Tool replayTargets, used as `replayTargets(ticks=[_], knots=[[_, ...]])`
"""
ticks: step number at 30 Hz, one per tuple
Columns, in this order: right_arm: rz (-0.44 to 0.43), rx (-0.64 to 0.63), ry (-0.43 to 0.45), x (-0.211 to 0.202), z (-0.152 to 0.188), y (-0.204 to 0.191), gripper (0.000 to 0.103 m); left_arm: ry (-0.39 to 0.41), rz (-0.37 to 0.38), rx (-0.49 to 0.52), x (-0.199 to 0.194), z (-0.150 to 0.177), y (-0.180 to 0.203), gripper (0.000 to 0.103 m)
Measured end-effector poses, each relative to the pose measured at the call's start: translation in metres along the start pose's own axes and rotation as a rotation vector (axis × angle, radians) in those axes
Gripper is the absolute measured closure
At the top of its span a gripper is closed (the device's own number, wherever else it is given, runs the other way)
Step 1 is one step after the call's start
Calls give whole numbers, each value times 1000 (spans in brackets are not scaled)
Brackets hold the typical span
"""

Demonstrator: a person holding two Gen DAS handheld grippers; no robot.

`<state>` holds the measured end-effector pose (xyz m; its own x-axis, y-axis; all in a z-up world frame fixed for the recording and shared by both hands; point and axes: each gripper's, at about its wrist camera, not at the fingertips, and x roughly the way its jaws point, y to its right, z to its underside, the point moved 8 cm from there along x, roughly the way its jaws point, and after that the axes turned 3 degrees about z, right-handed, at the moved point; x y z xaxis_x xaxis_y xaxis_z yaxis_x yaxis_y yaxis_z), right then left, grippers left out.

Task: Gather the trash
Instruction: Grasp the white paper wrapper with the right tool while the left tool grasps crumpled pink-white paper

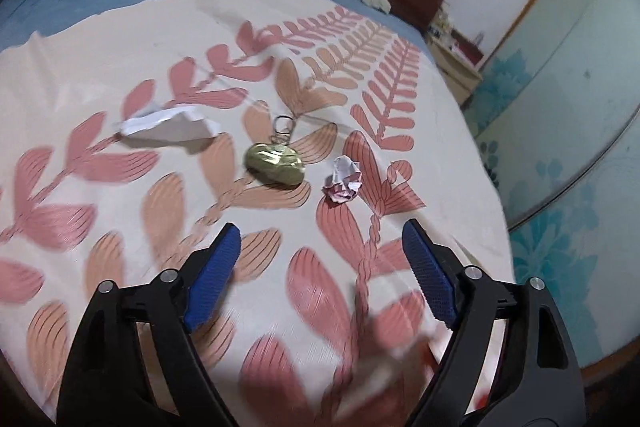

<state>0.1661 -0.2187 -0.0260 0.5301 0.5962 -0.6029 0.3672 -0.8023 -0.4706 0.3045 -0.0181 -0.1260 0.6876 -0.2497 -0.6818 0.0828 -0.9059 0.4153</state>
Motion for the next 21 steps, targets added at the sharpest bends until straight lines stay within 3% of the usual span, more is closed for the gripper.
replayTargets(ticks=[6, 12, 14, 15, 18, 21], knots=[[-4, -13, -36, 7, 7, 3, 98, -23, -38, 14, 51, -24, 11, 20], [-17, 1, -54, 13, 10, 6, 98, -105, 1, -59, 89, -19, 6, 22], [-22, 6, -52, 14, 10, 6, 98, -97, -4, -82, 87, -19, 1, 50], [-22, 7, -52, 14, 8, 7, 98, -102, 4, -92, 88, -17, 0, 80], [-27, 2, -46, 8, 4, 7, 98, -92, 28, -127, 80, -15, -4, 91], [-60, 22, -27, -7, -6, 6, 99, -47, 11, -126, 58, -8, -1, 93]])
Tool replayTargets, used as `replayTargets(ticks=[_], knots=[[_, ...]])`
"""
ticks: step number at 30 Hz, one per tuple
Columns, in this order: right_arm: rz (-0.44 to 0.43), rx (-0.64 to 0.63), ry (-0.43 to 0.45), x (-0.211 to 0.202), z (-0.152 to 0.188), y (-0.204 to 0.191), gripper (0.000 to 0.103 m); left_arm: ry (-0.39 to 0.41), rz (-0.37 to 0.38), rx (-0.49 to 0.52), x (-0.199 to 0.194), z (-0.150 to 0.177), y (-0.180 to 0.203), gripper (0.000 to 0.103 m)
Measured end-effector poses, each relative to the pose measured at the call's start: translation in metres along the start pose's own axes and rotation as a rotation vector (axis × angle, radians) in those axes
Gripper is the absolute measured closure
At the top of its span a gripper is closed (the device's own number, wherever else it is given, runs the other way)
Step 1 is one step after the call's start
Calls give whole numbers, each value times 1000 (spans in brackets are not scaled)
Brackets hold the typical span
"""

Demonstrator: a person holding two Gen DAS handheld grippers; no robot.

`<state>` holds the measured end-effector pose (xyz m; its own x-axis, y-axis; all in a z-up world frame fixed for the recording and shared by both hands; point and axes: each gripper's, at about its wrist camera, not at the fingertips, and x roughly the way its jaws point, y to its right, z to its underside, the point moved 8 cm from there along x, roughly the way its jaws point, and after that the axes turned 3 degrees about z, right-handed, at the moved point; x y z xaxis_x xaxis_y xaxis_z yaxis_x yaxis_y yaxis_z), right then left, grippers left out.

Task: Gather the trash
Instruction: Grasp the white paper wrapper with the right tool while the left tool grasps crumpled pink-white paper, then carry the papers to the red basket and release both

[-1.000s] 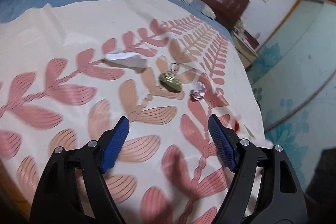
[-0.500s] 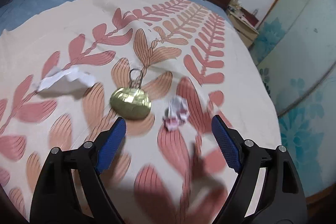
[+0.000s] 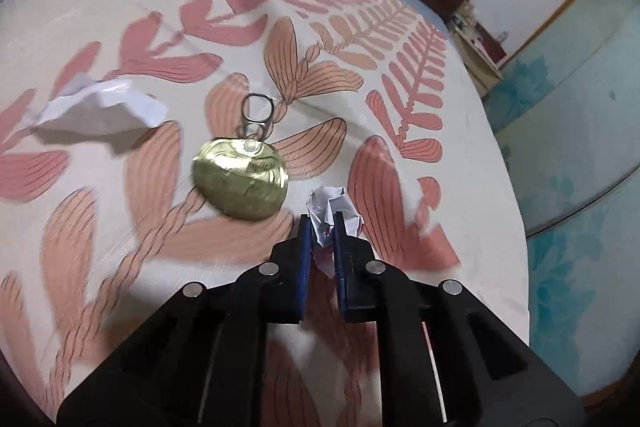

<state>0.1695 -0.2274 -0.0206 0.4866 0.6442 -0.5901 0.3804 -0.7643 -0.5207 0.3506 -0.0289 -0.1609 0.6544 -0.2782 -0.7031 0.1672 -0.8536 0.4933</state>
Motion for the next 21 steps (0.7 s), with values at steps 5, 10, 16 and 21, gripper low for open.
replayTargets(ticks=[5, 10, 16, 21], knots=[[-23, 19, 45, -37, -15, 4, 99, 93, 7, 43, -67, 28, 19, 93], [-67, 33, 78, -94, -28, 19, 100, 141, 6, 89, -133, 56, 41, 93], [-31, -40, 6, -128, -15, 43, 95, 189, 9, 130, -190, 111, 77, 93], [-5, -106, -40, -89, 14, 40, 34, 158, 3, 96, -190, 149, 68, 93]])
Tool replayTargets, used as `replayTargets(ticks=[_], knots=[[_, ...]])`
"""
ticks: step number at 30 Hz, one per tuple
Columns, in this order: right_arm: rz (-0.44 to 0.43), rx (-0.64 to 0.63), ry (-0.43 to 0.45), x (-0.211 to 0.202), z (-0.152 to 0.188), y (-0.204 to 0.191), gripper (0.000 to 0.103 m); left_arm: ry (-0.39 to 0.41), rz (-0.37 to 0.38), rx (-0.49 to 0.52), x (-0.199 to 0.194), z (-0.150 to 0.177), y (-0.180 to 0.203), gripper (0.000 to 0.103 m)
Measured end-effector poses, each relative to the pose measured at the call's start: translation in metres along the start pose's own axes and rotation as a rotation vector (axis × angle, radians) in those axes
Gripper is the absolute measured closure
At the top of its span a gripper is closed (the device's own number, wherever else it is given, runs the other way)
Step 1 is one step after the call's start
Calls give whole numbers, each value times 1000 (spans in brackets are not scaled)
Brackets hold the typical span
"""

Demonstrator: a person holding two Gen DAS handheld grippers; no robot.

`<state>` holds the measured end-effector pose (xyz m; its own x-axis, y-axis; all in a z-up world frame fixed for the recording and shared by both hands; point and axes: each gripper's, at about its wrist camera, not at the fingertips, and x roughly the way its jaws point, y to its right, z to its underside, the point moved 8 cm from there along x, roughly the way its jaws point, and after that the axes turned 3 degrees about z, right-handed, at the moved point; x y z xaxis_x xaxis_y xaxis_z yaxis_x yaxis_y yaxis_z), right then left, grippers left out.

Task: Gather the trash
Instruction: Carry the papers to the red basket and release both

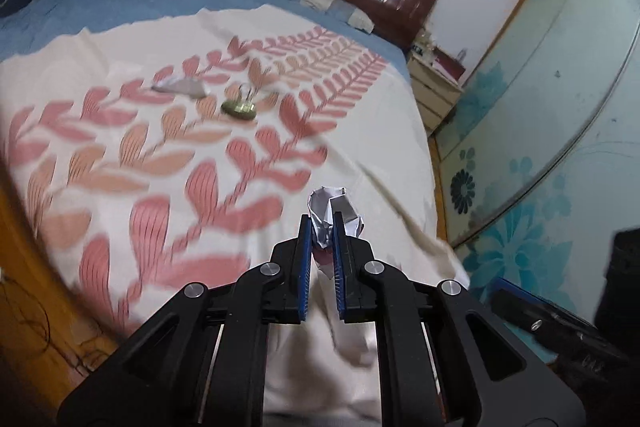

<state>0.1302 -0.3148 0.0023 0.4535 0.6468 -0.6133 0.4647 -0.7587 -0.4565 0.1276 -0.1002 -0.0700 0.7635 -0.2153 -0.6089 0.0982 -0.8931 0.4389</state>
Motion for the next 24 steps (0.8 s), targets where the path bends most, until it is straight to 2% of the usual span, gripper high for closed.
replayTargets(ticks=[5, 10, 12, 13, 15, 18, 24], knots=[[85, -91, 43, 31, 0, -26, 18, -3, -12, -24, -17, 17, -24, 93], [184, -87, -65, 85, 2, -24, 18, -8, -17, -87, -22, 21, -52, 93], [187, -38, -109, 99, 7, -16, 32, -8, -8, -92, -22, 20, -54, 93], [176, -15, -100, 98, 7, -15, 34, -6, -6, -90, -23, 20, -54, 93], [164, -5, -97, 94, 10, -11, 53, -4, 5, -85, -24, 19, -53, 93], [144, 9, -111, 84, 12, -7, 67, -7, 14, -65, -25, 19, -47, 93], [103, 29, -88, 40, 16, 9, 74, -4, 35, -14, -27, 23, -22, 93]])
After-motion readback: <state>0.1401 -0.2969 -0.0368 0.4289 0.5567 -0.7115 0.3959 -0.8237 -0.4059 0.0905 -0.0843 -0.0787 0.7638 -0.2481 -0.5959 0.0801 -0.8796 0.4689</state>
